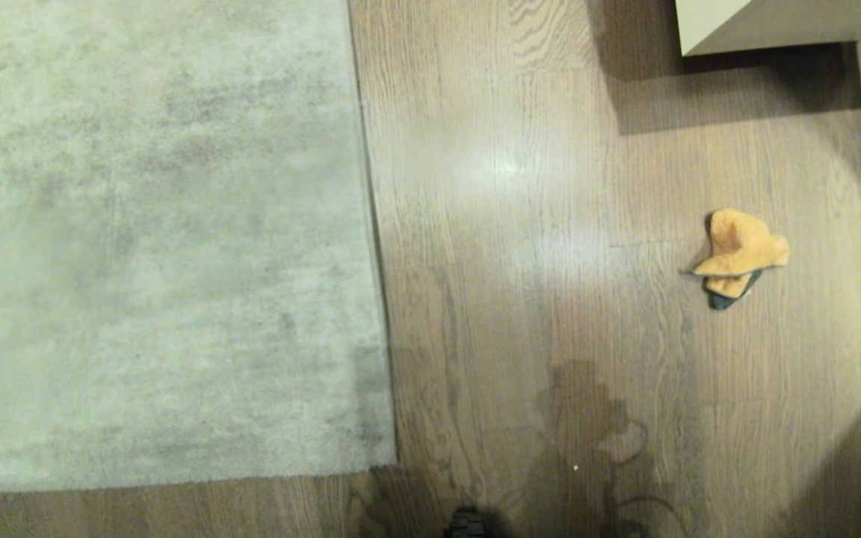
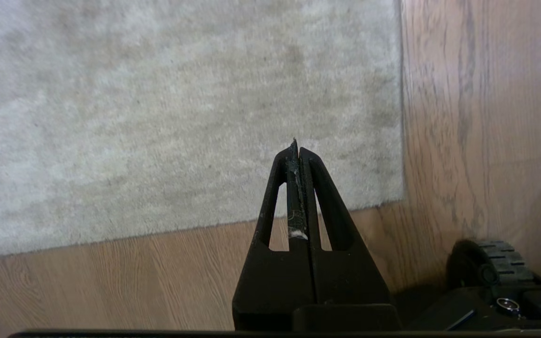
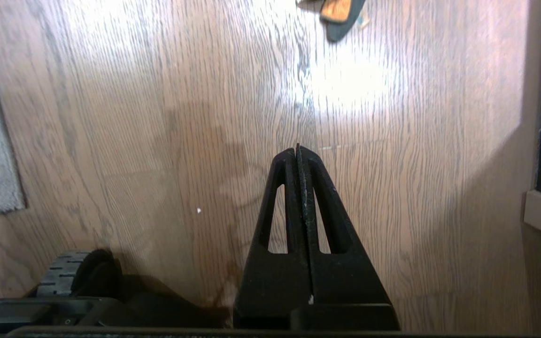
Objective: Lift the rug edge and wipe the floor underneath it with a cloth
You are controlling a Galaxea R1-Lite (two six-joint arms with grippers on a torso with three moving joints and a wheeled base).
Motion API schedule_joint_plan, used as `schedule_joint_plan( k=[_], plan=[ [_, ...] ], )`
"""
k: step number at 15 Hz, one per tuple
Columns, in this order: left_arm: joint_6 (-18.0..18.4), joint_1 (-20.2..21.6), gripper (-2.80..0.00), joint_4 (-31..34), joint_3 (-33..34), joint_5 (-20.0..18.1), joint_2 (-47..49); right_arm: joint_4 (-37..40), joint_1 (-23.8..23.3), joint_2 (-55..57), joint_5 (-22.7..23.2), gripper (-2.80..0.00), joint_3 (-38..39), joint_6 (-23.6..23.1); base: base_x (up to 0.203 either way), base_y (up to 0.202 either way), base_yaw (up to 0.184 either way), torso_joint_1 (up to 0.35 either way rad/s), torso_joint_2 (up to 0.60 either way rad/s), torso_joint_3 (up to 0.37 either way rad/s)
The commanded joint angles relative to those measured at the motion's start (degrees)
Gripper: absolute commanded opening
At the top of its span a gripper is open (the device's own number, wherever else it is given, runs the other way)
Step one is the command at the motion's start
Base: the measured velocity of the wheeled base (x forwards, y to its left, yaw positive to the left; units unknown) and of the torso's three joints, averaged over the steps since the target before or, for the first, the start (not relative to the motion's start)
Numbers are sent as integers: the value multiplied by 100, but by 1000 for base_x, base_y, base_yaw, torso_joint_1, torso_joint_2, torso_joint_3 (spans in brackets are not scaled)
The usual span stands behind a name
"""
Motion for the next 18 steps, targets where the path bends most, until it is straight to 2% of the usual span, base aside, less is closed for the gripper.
schedule_joint_plan(
  k=[1,18],
  plan=[
    [-2,0,-280,0,0,9,-2,-7,1,10,-2,-280,0,-4,0,0,0,3,2,205],
    [7,0,-280,0,0,9,-2,-7,1,10,-2,-280,0,-4,0,0,0,2,3,201]
  ],
)
